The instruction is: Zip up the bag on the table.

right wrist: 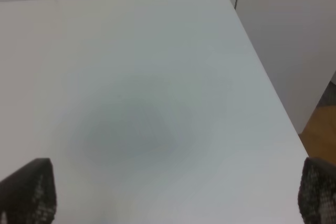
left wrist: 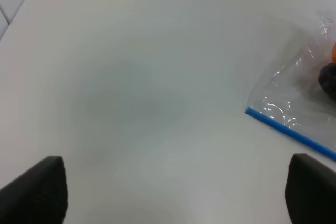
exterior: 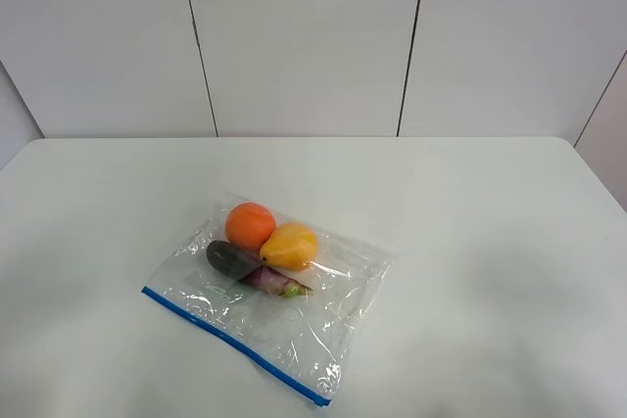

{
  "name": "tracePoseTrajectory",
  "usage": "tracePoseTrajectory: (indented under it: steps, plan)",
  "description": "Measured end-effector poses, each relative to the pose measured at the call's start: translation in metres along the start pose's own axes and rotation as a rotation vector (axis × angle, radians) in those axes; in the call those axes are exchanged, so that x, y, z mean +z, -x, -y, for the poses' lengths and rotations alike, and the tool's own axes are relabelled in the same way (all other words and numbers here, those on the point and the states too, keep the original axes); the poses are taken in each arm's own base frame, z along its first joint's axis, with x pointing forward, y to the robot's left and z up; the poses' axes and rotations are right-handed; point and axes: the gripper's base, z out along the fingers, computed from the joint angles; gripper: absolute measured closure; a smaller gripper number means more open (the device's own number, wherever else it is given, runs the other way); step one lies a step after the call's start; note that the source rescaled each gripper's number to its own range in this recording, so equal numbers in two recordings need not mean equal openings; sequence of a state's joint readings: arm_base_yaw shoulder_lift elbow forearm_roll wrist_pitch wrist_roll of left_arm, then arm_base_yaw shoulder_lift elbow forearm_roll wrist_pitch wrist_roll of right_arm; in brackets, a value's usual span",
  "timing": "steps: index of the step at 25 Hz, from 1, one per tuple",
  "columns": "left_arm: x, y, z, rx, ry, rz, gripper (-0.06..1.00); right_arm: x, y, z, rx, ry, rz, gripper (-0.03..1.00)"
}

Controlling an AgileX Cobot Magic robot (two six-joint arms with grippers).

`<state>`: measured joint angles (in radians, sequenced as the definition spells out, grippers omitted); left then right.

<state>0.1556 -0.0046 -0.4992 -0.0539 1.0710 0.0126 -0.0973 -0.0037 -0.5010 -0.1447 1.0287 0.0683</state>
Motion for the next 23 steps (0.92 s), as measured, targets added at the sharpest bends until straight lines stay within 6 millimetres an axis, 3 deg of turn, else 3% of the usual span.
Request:
tracePoseTrajectory:
  steps: [23]
  plan:
    - [-0.0003, -0.0001, -0.0004, 0.032, -0.062, -0.002, 0.00, 0.0000, 0.0000, 0.0000, 0.000, 0.000, 0.000, -0.03]
